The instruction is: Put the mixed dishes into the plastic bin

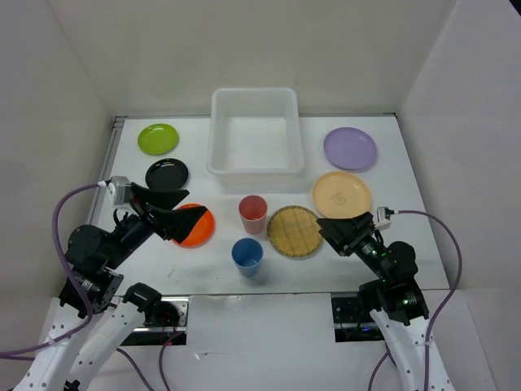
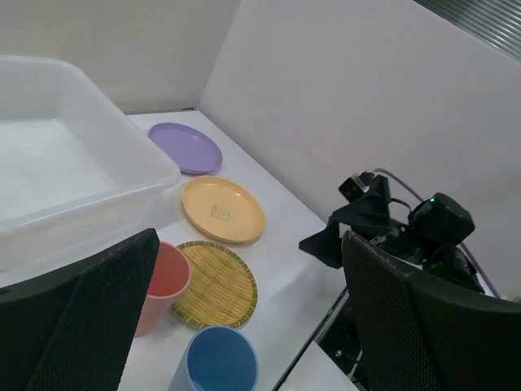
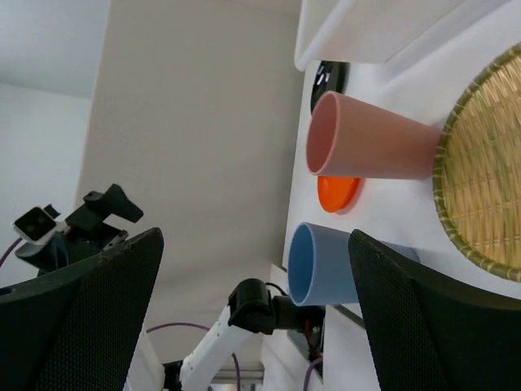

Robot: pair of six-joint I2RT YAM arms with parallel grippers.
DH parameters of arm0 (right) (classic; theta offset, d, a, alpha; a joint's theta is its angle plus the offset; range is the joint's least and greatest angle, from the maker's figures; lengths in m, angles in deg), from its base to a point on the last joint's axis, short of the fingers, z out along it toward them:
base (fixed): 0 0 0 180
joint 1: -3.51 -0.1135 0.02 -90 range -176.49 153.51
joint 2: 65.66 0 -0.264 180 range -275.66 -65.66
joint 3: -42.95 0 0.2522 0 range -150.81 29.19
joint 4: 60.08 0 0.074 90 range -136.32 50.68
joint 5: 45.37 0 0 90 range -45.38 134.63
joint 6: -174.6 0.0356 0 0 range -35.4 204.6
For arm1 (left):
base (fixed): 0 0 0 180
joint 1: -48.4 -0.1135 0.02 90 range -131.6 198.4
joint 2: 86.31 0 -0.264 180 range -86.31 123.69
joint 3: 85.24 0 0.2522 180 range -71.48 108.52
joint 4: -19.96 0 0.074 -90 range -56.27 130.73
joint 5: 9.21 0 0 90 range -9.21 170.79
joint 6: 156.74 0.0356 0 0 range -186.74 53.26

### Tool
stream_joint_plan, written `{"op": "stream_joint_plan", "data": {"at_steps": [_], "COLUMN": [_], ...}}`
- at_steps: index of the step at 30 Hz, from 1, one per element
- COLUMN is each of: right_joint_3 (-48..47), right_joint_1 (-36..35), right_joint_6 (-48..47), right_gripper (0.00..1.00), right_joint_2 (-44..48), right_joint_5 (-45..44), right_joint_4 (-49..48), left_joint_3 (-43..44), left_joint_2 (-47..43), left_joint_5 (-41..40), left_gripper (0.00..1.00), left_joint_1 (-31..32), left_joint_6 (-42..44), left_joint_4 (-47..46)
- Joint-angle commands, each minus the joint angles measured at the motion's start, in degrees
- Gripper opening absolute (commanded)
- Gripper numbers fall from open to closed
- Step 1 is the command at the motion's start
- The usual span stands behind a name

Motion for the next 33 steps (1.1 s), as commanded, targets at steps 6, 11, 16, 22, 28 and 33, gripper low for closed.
{"op": "stream_joint_plan", "data": {"at_steps": [6,11,16,22,28,33], "right_joint_3": [-7.09,-8.58,-10.95,-16.22,-27.64,-29.24], "right_joint_1": [-0.35,-0.35,-0.35,-0.35,2.98,20.33], "right_joint_6": [-8.19,-8.11,-8.89,-15.56,-23.02,-24.44], "right_gripper": [0.99,0.99,0.68,0.24,0.61,0.62], "right_joint_2": [3.75,3.75,2.6,-12.57,-36.4,-56.31], "right_joint_5": [6.19,-1.01,-12.21,-21.75,-27.91,-11.37], "right_joint_4": [0.82,6.47,-1.19,-5.4,-8.21,-14.18], "left_joint_3": [0.41,1.47,1.47,3.49,3.49,4.19], "left_joint_2": [0.74,1.97,1.36,3.72,4.35,4.6], "left_joint_5": [-0.81,-0.82,-1.6,-1.79,-0.64,1.11], "left_gripper": [0.99,0.99,0.99,0.99,0.99,0.99], "left_joint_1": [0.01,0.01,0.01,0.01,0.01,0.01], "left_joint_6": [1.78,2.3,2.3,2.83,0.28,2.65], "left_joint_4": [-0.61,1.24,1.85,5.8,4.58,4.92]}}
